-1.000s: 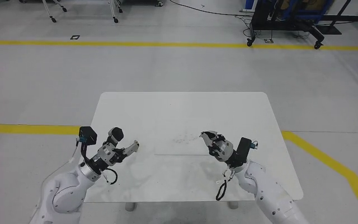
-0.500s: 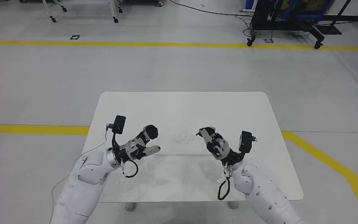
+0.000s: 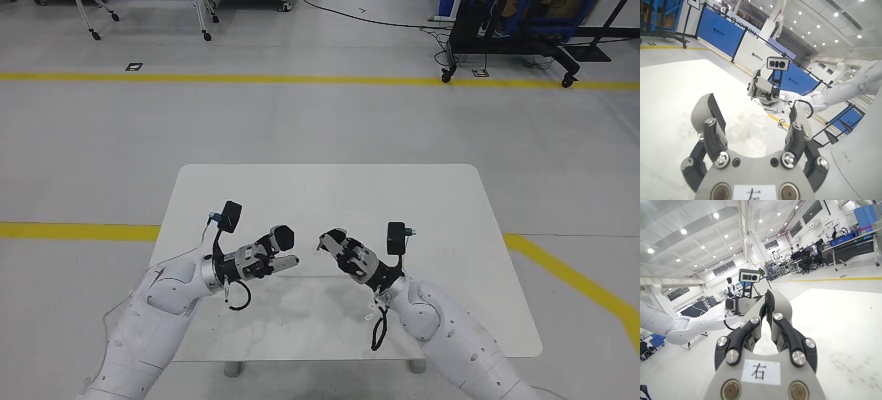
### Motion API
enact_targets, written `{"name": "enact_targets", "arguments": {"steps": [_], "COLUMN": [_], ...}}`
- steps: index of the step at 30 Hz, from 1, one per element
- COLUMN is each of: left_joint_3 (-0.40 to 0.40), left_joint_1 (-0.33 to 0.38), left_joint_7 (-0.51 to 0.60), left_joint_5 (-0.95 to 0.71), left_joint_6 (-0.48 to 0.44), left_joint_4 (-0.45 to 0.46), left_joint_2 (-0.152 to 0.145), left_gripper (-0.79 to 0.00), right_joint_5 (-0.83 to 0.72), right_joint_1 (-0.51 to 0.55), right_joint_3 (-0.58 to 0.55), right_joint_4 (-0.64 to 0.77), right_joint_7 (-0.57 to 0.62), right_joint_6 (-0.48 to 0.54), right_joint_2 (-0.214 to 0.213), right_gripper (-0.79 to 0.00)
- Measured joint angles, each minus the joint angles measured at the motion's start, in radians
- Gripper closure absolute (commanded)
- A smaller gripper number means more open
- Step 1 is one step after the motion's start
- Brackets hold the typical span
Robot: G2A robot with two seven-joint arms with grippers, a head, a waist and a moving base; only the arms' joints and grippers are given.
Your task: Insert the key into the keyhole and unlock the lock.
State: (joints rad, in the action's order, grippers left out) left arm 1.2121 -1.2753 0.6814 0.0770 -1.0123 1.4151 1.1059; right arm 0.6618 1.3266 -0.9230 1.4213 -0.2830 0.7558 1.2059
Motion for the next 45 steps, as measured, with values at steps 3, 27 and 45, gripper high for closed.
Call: {"name": "enact_targets", "arguments": {"steps": [3, 27, 45], "left_joint_3": [-0.011, -0.096, -0.131], "left_joint_1": [-0.003, 0.039, 0.071], "left_joint_7": [-0.013, -0.003, -0.003], "left_joint_5": [0.015, -0.022, -0.038], "left_joint_6": [0.000, 0.000, 0.000], "left_joint_4": [0.007, -0.030, -0.061], "left_joint_2": [-0.002, -0.024, -0.035], "left_gripper": [-0.351, -0.246, 0.000], "right_joint_5": [-0.032, -0.048, -0.049], "right_joint_1": [-0.008, -0.014, -0.037], "right_joint_3": [0.013, -0.001, 0.003], "right_joint_4": [-0.001, -0.006, -0.044], "right_joint_7": [0.039, 0.074, 0.096], "right_joint_6": [0.021, 0.034, 0.046], "right_joint_2": [0.004, 0.025, 0.044], "right_gripper": [0.000, 0.000, 0.000]}}
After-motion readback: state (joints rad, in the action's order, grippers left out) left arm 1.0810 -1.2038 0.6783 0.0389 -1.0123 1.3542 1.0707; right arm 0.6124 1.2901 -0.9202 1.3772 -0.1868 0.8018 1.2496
